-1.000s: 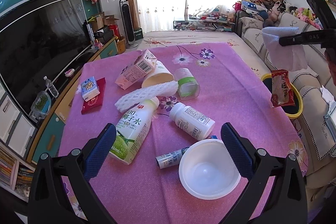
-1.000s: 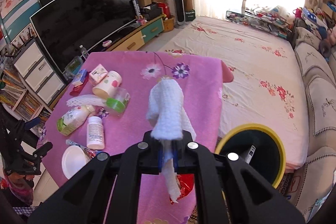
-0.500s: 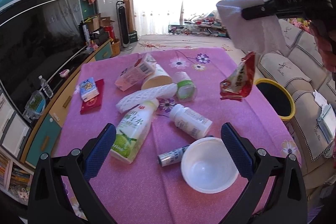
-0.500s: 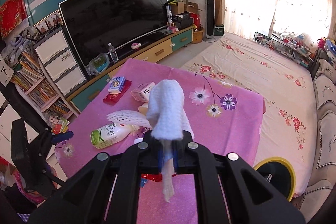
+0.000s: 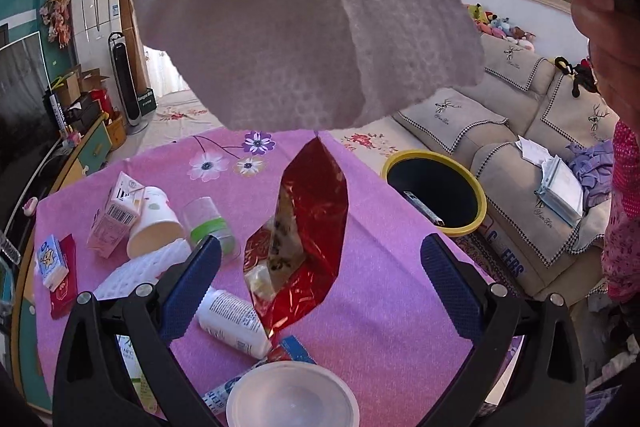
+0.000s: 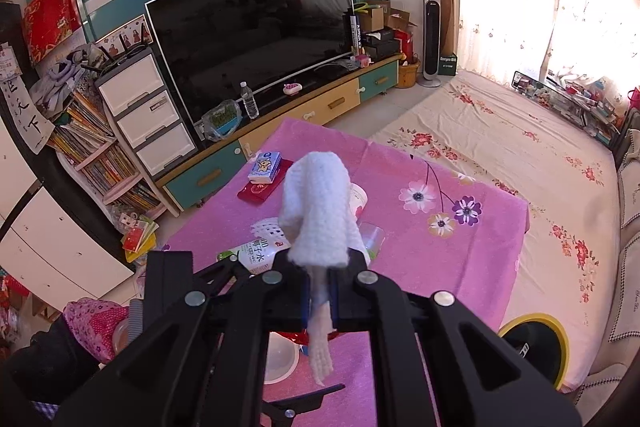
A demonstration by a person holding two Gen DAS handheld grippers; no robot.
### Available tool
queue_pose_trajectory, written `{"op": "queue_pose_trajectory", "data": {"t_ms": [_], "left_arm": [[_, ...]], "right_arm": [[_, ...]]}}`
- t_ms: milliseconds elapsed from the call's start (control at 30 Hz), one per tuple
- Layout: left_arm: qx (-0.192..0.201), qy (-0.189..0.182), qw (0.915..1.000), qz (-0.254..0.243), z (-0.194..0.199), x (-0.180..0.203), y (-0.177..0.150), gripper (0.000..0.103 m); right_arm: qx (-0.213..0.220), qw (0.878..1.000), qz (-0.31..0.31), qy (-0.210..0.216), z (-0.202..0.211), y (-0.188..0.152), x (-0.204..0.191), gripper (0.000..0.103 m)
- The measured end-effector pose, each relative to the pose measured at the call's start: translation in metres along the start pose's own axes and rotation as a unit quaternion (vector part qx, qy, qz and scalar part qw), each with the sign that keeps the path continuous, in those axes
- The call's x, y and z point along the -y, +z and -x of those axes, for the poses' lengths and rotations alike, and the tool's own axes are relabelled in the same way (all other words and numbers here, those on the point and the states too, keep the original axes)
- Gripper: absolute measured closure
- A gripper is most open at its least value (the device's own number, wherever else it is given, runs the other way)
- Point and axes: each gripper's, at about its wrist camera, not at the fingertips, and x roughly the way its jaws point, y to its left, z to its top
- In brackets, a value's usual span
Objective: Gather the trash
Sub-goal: 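Grasp the red snack bag with the left gripper while the right gripper holds the tissue, then drop the tissue into the bin with the right gripper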
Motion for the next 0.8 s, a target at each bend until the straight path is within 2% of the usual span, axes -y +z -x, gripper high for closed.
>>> {"op": "queue_pose_trajectory", "data": {"t_ms": [100,267,300,367,400,667,800], "left_arm": [[0.012,0.0,0.9999,-0.001,-0.005,-0.001,0.002,0.007],[0.011,0.0,0.9999,0.0,-0.015,-0.005,0.002,0.047],[0.011,-0.001,0.9999,0.002,-0.017,-0.006,0.002,0.051],[0.009,0.003,0.9999,0.002,-0.018,-0.007,0.001,0.07],[0.009,0.005,0.9999,0.0,-0.018,-0.007,0.0,0.073],[0.016,0.066,0.9973,-0.028,-0.002,-0.006,-0.008,0.074],[0.013,0.084,0.9961,-0.024,0.009,-0.01,-0.015,0.074]], "right_arm": [[0.005,1.0,-0.005,0.007,0.005,-0.002,0.005,0.096],[0.009,1.0,-0.014,0.013,0.01,-0.004,0.014,0.096],[0.009,1.0,-0.016,0.017,0.01,-0.005,0.015,0.096],[0.01,1.0,-0.018,0.02,0.013,-0.006,0.015,0.096],[0.011,1.0,-0.018,0.02,0.014,-0.007,0.015,0.096],[0.031,0.999,-0.04,0.014,0.031,-0.01,0.035,0.096],[0.042,0.998,-0.051,-0.01,0.044,-0.018,0.055,0.096]]}}
